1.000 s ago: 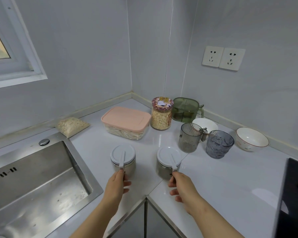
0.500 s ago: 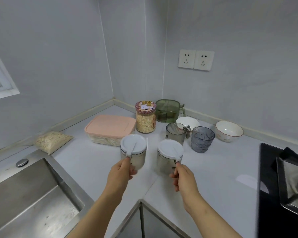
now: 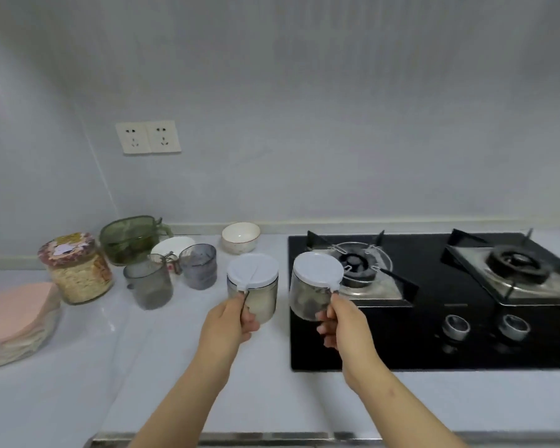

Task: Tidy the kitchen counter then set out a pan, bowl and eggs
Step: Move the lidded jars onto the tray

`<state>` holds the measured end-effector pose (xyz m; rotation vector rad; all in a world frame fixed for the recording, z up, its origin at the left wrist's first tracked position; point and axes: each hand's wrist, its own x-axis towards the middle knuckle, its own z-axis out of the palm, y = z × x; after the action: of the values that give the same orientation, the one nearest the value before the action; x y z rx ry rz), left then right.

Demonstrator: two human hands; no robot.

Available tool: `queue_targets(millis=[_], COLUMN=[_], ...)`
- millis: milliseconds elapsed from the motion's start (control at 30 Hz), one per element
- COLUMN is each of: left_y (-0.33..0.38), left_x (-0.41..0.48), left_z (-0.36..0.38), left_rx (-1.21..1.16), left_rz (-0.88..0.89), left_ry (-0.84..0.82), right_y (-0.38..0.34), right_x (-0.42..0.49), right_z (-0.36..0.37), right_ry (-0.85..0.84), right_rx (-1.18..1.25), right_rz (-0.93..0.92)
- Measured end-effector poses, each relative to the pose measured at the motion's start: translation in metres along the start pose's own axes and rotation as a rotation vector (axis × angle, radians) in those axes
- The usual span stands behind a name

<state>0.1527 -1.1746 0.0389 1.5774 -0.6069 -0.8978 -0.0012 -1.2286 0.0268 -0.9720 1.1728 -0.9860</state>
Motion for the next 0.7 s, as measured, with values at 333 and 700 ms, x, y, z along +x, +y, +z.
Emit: queue_targets(millis=[333, 700], left_y=[0.004, 0.002], left_x=[-0.121, -0.213], left_z=[0.253, 0.467], left_rx=[0.015, 0.068], left_rz=[-0.042, -0.041], left_ry=[-0.339, -0.657], right_y=[-0.043, -0.071], right_x=[-0.036, -0.063], right_z=[-0.277, -0.495], right_ry=[0.302, 0.566], right_rx=[-0.016, 0.088], right_rz=[-0.061, -0.076])
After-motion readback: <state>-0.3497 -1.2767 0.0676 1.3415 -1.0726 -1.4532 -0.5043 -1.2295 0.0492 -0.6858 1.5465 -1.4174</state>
